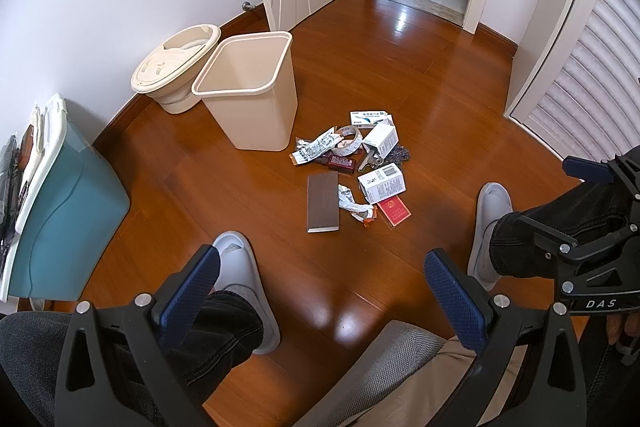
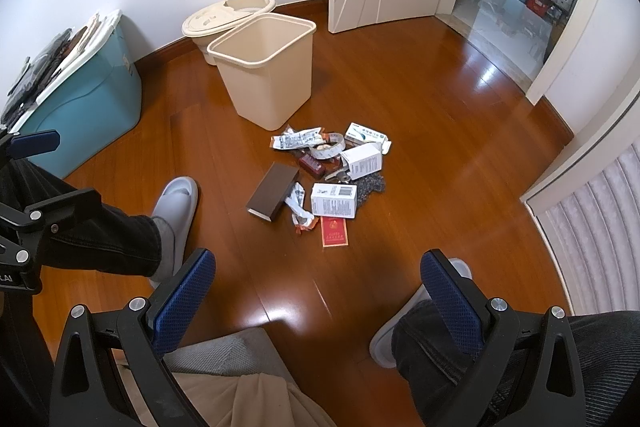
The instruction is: Collect trash
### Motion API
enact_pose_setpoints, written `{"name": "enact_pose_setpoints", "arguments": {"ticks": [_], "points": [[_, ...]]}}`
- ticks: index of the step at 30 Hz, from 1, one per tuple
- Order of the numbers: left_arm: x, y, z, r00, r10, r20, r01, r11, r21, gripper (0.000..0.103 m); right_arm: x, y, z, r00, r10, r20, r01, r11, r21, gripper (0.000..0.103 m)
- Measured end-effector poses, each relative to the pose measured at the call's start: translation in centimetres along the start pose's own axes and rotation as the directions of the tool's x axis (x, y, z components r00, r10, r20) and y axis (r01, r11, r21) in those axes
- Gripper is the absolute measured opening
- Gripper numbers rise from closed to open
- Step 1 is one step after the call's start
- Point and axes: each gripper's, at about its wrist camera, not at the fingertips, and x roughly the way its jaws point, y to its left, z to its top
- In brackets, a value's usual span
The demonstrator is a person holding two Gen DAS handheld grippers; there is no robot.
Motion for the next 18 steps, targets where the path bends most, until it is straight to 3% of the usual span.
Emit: {"name": "enact_pose_setpoints", "arguments": {"ticks": [10, 13, 15, 18], "points": [[0.3, 0.2, 0.3, 1.0, -0.013, -0.008, 0.013, 1.0, -0.022, 0.103, 0.3, -0.1, -0.1, 1.0, 0.001, -0.01, -0.001, 1.0, 0.01, 0.103], [1.6, 1.0, 1.8, 0.996, -0.032, -0.078, 0.025, 0.996, -0.084, 0.103, 1.1, -0.9, 0.4, 0.993, 0.076, -0.093, -0.072, 0.996, 0.047, 0.103], [2.6, 1.8, 3.3, 0.994, 0.0, -0.107, -0.014, 0.991, -0.13, 0.103, 1.1, -1.4, 1.7, 0.979, 0.132, -0.154, -0.126, 0.991, 0.05, 0.103], [4.5, 3.4, 5.3, 0.99, 0.015, -0.137, -0.044, 0.977, -0.209, 0.103, 1.1, -1.8, 5.4, 0.973, 0.066, -0.223, -0.088, 0.992, -0.089, 0.103]]}}
